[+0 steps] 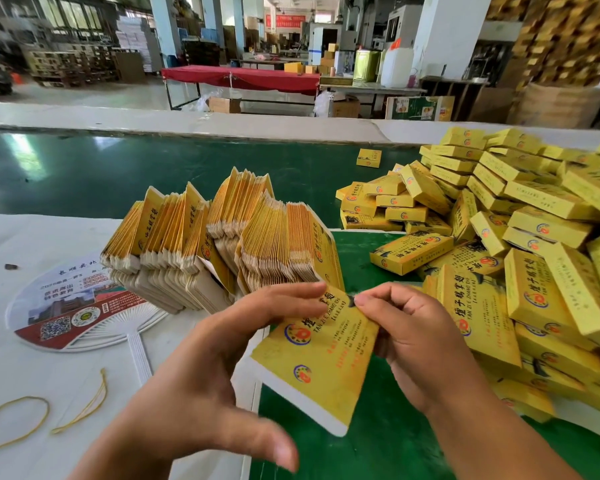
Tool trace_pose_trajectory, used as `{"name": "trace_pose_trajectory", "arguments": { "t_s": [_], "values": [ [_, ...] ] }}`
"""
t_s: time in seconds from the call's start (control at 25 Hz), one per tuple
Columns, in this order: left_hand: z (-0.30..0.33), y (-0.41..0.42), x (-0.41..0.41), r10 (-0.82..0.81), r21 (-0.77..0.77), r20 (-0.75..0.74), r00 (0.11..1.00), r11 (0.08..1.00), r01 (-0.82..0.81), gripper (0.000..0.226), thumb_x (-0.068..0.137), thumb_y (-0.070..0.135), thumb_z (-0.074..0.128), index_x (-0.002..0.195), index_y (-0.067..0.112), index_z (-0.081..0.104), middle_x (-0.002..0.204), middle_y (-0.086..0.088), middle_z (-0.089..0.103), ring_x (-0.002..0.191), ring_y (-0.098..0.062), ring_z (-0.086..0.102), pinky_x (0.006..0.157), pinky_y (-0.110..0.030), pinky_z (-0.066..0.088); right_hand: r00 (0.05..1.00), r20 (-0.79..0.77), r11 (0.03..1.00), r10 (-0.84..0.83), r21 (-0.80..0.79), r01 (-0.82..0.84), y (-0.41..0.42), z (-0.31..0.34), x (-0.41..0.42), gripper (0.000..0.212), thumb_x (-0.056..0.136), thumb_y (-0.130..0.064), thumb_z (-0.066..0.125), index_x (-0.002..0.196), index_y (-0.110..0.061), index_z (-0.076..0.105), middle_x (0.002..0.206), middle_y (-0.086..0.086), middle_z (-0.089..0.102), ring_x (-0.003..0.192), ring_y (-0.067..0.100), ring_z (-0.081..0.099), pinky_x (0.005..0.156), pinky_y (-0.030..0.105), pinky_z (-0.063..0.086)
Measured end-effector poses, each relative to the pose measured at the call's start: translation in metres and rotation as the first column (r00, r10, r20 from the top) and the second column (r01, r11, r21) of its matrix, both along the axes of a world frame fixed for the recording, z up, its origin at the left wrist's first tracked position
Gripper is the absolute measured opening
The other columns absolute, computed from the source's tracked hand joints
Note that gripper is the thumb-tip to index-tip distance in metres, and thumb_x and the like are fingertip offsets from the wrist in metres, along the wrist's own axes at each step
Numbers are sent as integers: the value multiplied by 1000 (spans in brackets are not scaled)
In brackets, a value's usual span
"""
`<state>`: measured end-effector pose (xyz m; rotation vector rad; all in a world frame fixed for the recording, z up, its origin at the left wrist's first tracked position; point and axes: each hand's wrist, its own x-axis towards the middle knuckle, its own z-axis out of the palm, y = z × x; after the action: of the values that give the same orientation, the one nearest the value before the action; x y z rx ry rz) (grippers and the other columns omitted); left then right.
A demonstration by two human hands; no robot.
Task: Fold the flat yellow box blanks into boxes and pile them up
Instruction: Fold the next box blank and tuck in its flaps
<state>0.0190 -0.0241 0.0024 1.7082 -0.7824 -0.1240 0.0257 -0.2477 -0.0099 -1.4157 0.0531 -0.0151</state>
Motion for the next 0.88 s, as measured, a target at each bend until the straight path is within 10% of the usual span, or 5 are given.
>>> {"name": "trace_pose_trajectory", "arguments": {
  "t_s": [0.12,0.24,0.36,0.6,0.88],
  "values": [
    [-5,-6,-5,130,-46,278,952,991,-122,46,70,43,83,110,24,72,121,2,69,122,-21,59,98,-35,49,986,-101,989,130,84,-121,3,-2,-3,17,87,-14,64,71,-12,70,66,12,58,53,13,57,42,23,46],
    [-10,-7,-4,287,-253,151,946,936,-244,32,70,52,79,94,30,77,94,2,76,91,-18,72,77,-31,59,983,-113,982,148,-103,-160,6,-7,-4,33,97,-30,54,76,-11,72,79,12,70,63,17,67,50,26,55],
    [-15,-6,1,415,-234,15,910,886,-400,36,64,64,77,87,37,78,88,5,78,82,-15,74,68,-35,63,969,191,915,157,-397,-70,6,-6,-7,39,92,-59,50,91,-28,74,91,-7,75,89,6,69,74,24,57],
    [-25,-20,0,407,-95,32,913,910,-403,36,67,69,71,93,44,75,92,11,77,85,-16,73,71,-46,62,898,376,909,231,-412,-62,4,-2,-13,24,80,-36,74,104,-35,70,96,-10,75,94,14,70,80,33,59],
    [-31,-18,6,527,-282,176,832,836,-470,42,74,31,77,111,33,58,100,6,71,88,-18,69,74,-23,57,909,389,922,146,-386,17,-2,-3,-9,28,76,-41,72,101,-30,72,94,-3,75,87,19,70,77,46,59]
  ]
}}
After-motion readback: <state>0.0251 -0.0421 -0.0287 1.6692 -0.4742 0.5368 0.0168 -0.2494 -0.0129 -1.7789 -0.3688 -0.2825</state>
